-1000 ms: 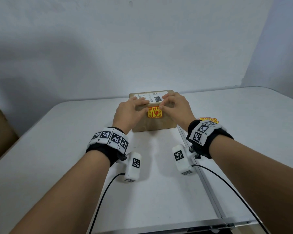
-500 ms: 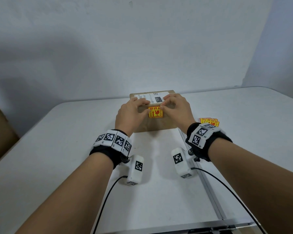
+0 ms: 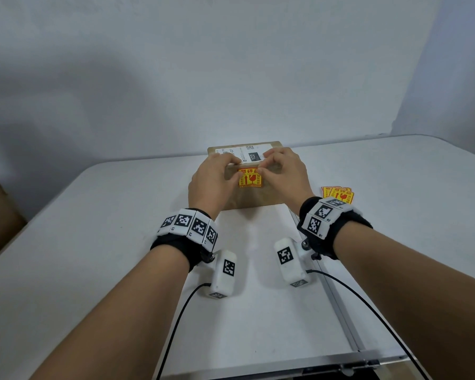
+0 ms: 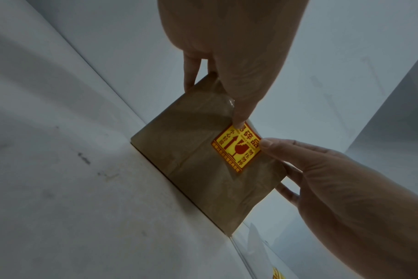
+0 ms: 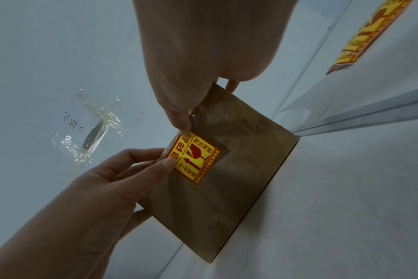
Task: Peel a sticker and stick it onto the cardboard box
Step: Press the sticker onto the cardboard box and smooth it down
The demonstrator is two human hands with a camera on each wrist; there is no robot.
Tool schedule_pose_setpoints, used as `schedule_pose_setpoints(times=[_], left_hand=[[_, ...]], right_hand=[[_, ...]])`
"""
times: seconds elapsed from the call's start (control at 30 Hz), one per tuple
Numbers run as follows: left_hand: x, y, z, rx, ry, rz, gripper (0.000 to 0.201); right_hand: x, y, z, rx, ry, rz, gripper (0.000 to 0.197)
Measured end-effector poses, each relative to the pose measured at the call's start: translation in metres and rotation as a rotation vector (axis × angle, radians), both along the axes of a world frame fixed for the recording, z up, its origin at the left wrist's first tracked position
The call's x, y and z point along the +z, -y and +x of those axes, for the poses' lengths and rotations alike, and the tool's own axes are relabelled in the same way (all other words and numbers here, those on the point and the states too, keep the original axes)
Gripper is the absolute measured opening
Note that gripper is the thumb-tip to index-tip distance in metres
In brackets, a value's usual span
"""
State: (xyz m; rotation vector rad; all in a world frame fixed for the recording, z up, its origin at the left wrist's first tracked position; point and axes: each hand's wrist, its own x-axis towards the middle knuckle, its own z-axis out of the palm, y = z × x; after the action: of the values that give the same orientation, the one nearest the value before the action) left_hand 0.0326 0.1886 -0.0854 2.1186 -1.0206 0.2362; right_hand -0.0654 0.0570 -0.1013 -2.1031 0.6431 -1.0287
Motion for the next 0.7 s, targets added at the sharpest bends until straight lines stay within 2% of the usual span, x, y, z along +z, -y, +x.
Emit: schedule_pose_setpoints(times=[0.57,0.7], left_hand=[[0.0001,0.0036,-0.0030,0.050,-0.004,-0.023,0.023],[0.0007,0.0042,-0.0029,0.052,-0.008,-0.017,0.023]], right_hand=[[0.0007,0.0013,0.0002,-0.036,-0.031,-0.063,0.004],[0.0024,-0.0009,-0.0063,-0.016,-0.047,-0.105,0.014]])
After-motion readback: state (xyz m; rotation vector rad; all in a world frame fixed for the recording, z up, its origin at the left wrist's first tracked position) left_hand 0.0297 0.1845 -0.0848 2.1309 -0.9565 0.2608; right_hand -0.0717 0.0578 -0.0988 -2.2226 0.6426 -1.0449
